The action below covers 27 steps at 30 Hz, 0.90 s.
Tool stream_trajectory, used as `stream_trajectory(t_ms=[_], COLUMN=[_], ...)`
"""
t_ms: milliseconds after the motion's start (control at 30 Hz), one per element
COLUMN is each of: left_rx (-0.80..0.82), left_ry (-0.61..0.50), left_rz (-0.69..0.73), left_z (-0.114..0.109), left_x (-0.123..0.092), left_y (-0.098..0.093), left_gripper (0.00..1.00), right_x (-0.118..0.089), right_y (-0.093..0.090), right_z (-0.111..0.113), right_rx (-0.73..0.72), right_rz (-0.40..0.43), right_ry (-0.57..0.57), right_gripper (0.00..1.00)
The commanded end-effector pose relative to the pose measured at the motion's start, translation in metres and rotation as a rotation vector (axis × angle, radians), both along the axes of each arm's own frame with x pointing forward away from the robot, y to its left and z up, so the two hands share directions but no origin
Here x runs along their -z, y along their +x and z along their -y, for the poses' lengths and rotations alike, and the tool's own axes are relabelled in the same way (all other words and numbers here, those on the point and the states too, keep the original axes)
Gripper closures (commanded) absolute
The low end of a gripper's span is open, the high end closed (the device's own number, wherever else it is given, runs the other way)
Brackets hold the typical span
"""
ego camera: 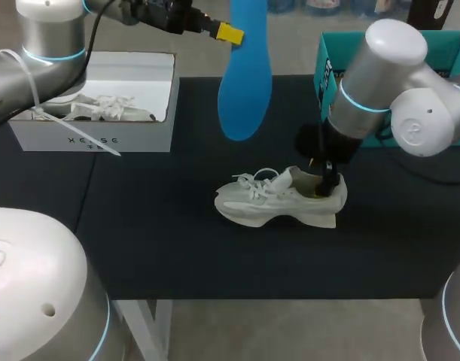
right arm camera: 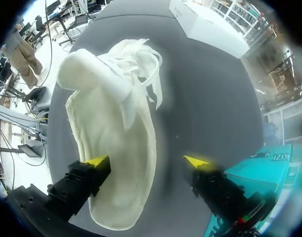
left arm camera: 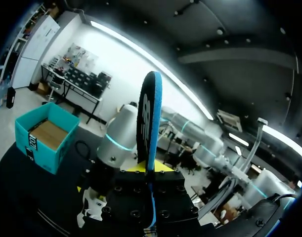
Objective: Take the shoe out of the shoebox, open the shoe tongue, remove and reinsert the insole, then place the shoe into the shoebox
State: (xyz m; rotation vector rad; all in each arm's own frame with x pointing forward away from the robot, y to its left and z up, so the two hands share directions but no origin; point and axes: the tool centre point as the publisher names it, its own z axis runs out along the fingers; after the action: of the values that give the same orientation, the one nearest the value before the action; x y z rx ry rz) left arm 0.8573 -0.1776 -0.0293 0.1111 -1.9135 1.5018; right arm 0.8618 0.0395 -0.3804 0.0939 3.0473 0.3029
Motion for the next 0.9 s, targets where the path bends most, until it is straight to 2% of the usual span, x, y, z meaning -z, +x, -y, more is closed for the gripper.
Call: stream_trajectory(t_ms=[33, 533, 633, 900], left_rx=[0.0, 0.0, 0.0, 0.0], left_ry=[0.002, 0.002, 0.002, 0.002], left_rz=[0.001, 0.001, 0.001, 0.001], left_z=[0.0, 0.0, 0.0, 0.0], left_x=[0.0, 0.0, 0.0, 0.0], left_y=[0.0, 0.0, 0.0, 0.0], left_gripper=[1.0, 1.0, 1.0, 1.0], right_x=[0.008, 0.012, 0.0, -0.056], right_y=[0.005, 0.0, 0.0, 0.003], right_z=[-0.004, 0.001, 0.006, 0.031], right_rx=[-0.01, -0.012, -0.008, -0.015], right_rz=[-0.014, -0.032, -0.026, 0.011], right_ry=[-0.005, 0.011, 0.023, 0.045], right_gripper=[1.0, 1.0, 1.0, 1.0])
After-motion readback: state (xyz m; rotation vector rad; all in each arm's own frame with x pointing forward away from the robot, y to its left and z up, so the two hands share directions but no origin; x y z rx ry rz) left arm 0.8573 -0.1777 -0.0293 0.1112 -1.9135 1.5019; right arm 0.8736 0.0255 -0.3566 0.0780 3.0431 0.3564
